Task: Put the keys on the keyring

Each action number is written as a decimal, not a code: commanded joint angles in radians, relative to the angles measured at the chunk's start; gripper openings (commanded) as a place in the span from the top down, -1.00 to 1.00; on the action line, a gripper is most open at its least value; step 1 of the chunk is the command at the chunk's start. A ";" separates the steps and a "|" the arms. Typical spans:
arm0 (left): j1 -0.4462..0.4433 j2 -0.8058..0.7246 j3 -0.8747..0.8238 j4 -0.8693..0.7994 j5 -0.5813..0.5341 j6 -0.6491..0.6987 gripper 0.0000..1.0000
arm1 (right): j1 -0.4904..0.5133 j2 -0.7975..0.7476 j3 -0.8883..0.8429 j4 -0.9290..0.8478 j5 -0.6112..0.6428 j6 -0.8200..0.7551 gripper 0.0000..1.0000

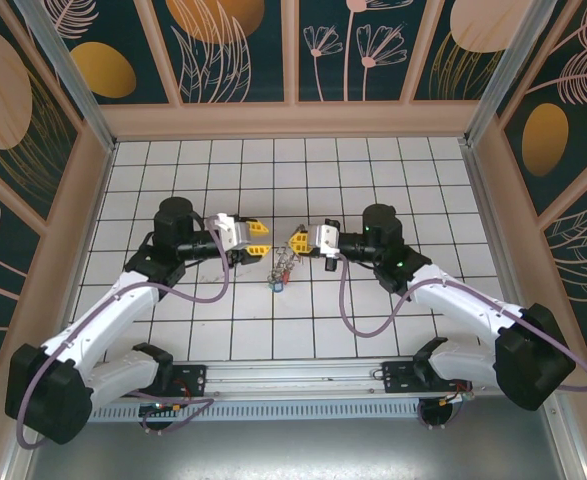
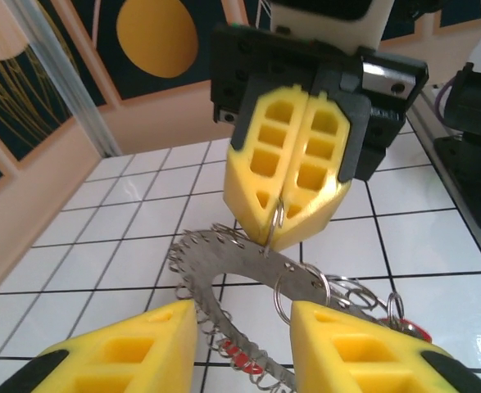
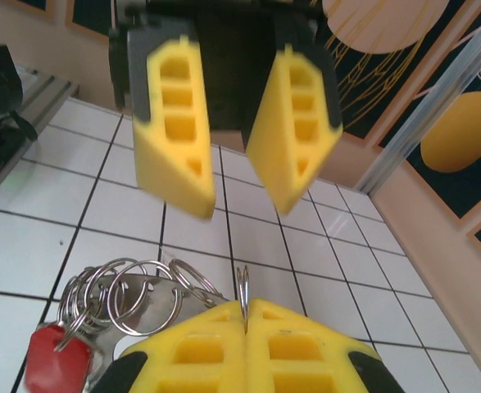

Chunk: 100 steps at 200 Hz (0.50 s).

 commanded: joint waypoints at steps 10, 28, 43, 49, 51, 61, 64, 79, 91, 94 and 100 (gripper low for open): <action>-0.025 0.047 0.056 0.013 0.050 0.030 0.33 | -0.004 0.003 0.011 0.128 -0.088 0.053 1.00; -0.038 0.053 0.061 0.021 0.057 0.032 0.35 | -0.003 0.005 0.005 0.144 -0.087 0.064 1.00; -0.047 0.054 0.059 0.028 0.063 0.032 0.37 | 0.000 0.004 0.005 0.144 -0.088 0.066 1.00; -0.051 0.054 0.058 0.031 0.066 0.030 0.39 | 0.001 0.005 0.005 0.146 -0.088 0.066 1.00; -0.053 0.054 0.057 0.031 0.068 0.029 0.39 | 0.001 0.006 0.005 0.147 -0.089 0.066 1.00; -0.057 0.052 0.058 0.036 0.072 0.027 0.42 | 0.000 0.009 0.005 0.151 -0.090 0.071 1.00; -0.057 0.053 0.058 0.038 0.072 0.026 0.43 | 0.002 0.010 0.006 0.151 -0.094 0.072 1.00; -0.061 0.053 0.060 0.049 0.076 0.021 0.47 | 0.001 0.017 0.011 0.149 -0.098 0.073 1.00; -0.063 0.056 0.061 0.058 0.078 0.015 0.48 | 0.004 0.021 0.013 0.149 -0.100 0.073 1.00; -0.064 0.058 0.062 0.060 0.079 0.015 0.48 | 0.004 0.020 0.014 0.149 -0.102 0.074 1.00; -0.064 0.060 0.064 0.062 0.081 0.015 0.48 | 0.005 0.023 0.016 0.150 -0.105 0.075 1.00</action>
